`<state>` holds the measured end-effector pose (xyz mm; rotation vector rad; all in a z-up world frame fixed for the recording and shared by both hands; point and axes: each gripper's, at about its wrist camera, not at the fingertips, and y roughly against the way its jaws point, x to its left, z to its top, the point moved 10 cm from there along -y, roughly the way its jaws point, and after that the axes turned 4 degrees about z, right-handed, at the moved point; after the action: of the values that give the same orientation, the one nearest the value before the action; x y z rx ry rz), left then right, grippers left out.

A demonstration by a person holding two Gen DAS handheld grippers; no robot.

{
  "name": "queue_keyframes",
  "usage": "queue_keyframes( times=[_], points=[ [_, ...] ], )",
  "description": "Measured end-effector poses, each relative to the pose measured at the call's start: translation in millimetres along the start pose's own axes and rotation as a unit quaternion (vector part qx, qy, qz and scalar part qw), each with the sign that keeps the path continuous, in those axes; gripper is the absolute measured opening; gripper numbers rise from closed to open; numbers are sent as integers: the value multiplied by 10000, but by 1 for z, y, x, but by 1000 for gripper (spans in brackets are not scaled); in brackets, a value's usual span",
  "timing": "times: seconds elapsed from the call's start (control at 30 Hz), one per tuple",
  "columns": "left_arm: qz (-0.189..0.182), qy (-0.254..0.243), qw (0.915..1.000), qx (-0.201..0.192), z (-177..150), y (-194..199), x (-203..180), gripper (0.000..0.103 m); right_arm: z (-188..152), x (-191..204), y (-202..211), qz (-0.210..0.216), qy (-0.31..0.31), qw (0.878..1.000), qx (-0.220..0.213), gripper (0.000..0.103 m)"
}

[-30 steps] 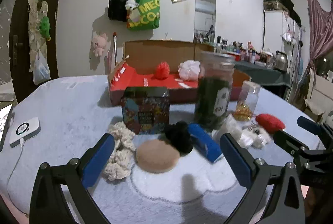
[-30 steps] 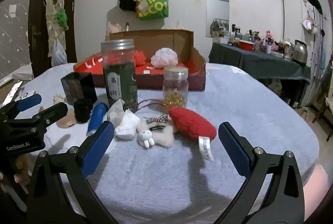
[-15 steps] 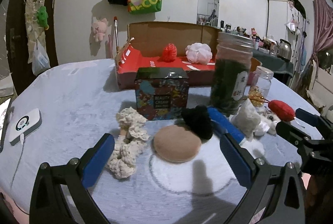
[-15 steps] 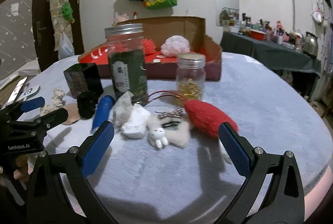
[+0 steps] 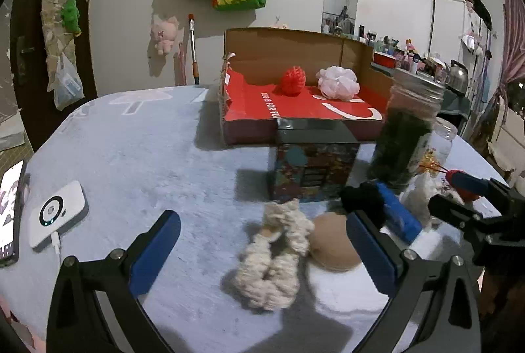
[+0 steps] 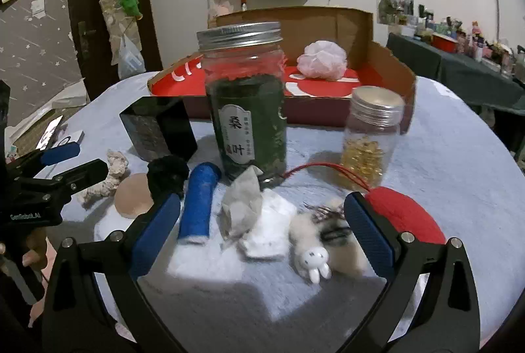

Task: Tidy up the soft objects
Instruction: 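Grasp the cream crocheted scrunchie with the left tool while the right tool grasps the white tissue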

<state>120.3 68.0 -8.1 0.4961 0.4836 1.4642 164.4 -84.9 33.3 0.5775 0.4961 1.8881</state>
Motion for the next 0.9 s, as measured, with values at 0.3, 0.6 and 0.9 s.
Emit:
queue_keyframes(
  times=[0.3, 0.6, 0.9],
  points=[
    [-657, -418, 9953, 580, -19, -18, -10, 32, -4, 8, -17, 209, 155, 9988, 405, 30],
    [-927, -443, 9939, 393, -2, 3, -27, 30, 5, 6, 3, 438, 157, 9988, 176, 15],
    [-1609, -591, 9848, 286, 13, 13, -78, 30, 16, 1, 18, 711, 126, 9973, 131, 11]
  ],
)
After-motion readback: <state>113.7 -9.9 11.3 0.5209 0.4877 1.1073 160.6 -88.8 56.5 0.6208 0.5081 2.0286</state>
